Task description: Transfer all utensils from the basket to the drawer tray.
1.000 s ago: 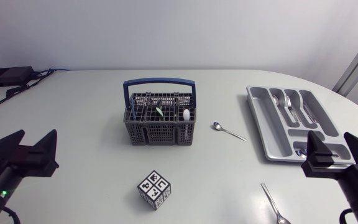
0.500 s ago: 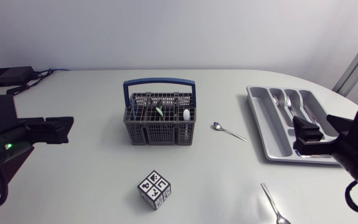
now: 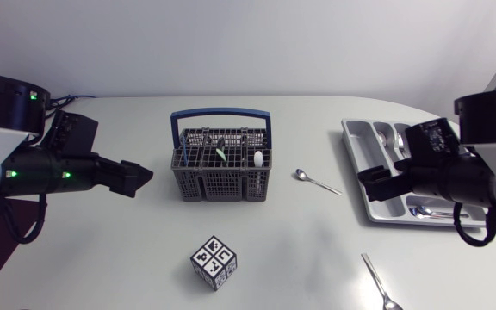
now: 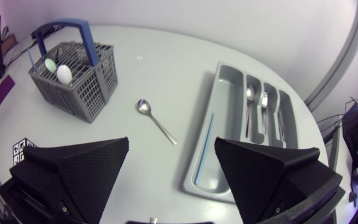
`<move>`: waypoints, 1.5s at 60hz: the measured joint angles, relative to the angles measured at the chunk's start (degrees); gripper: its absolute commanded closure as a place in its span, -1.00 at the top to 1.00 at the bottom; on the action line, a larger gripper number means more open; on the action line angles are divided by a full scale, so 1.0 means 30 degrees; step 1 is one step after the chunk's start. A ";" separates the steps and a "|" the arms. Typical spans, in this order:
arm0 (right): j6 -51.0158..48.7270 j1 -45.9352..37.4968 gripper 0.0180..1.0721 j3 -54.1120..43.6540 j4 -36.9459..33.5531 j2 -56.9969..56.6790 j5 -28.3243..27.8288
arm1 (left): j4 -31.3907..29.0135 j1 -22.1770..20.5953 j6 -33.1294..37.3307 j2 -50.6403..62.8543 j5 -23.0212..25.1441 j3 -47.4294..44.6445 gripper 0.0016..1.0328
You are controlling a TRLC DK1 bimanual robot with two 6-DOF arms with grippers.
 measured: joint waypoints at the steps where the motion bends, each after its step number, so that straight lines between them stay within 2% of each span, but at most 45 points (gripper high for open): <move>1: -0.0364 0.0007 0.90 0.0284 -0.0321 0.0415 -0.0146 | 0.0029 -0.0007 0.0007 0.0117 0.0087 0.0073 0.88; 8: -0.2506 0.0022 0.90 0.1909 -0.1676 0.3016 -0.1253 | 0.1202 -0.0350 0.0036 0.0685 0.0270 0.0379 0.87; 21: -0.3985 -0.0408 0.88 0.4131 -0.1974 0.6849 -0.4007 | 0.3825 -0.1610 0.0597 0.1800 0.0634 0.0503 0.81; 29: -0.4444 -0.0634 0.84 0.5435 -0.1960 0.8794 -0.4342 | 0.4546 -0.1778 0.0874 0.3548 0.0678 0.0991 0.73; 36: -0.4903 -0.0627 0.84 0.6156 -0.1953 1.0222 -0.4459 | 0.6076 -0.1800 0.1013 0.4983 0.0678 0.1137 0.68; 50: -0.5829 -0.0736 0.84 0.7023 -0.1938 1.1941 -0.4452 | 0.8473 -0.1807 0.1100 0.6856 0.0685 0.1566 0.37; 55: -0.6164 -0.0736 0.82 0.7308 -0.1923 1.2371 -0.4452 | 0.9012 -0.1843 0.1144 0.7497 0.0685 0.1872 0.18; 67: -0.7154 -0.0750 0.78 0.8750 -0.2193 1.4054 -0.4452 | 0.9355 -0.2135 0.1151 0.8080 0.0685 0.1996 -0.27; 75: -0.8080 -0.0772 0.78 1.0513 -0.3577 1.5227 -0.4452 | 0.9384 -0.2186 0.1144 0.8153 0.0692 0.2004 -0.45; 84: -0.8874 -0.0867 0.78 1.2546 -0.5391 1.6160 -0.4437 | 0.9209 -0.2229 0.1144 0.8160 0.0685 0.2280 -0.50; 90: -0.9143 -0.0991 0.78 1.3522 -0.5989 1.6422 -0.4430 | 0.8174 -0.2353 0.1144 0.8160 0.0692 0.2885 -0.50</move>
